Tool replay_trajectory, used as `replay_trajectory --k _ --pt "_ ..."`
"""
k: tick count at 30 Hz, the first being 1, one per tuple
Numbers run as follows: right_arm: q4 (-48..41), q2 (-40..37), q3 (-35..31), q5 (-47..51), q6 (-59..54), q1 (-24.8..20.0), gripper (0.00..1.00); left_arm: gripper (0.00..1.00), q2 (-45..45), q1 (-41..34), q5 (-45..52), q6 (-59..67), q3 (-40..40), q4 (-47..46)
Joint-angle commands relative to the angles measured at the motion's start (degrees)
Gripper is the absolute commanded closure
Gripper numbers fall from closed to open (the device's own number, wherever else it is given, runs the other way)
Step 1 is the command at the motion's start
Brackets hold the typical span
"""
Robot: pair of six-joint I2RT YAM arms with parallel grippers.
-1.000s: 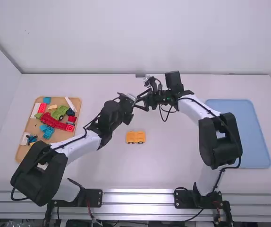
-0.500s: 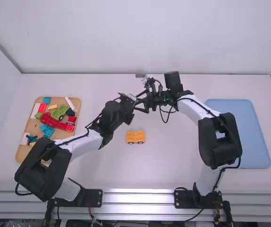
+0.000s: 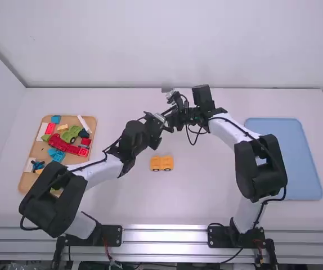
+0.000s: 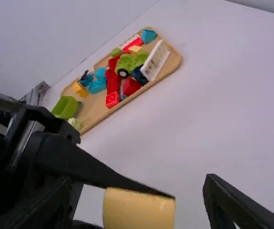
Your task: Assemble lego blocks to make yellow taxi
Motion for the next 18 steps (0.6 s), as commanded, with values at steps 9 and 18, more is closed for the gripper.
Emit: replay_trajectory --k 9,18 --pt "-2.73 -1.27 0.42 1.25 -0.5 2.03 0.64 0.98 -0.35 -0.48 -5.95 0.59 0.61 2.56" --pt "-2.23 -1.27 0.48 1.33 -2.12 1.16 0.78 0.01 -0.35 -0.07 -6.1 -3.58 0.61 3.28"
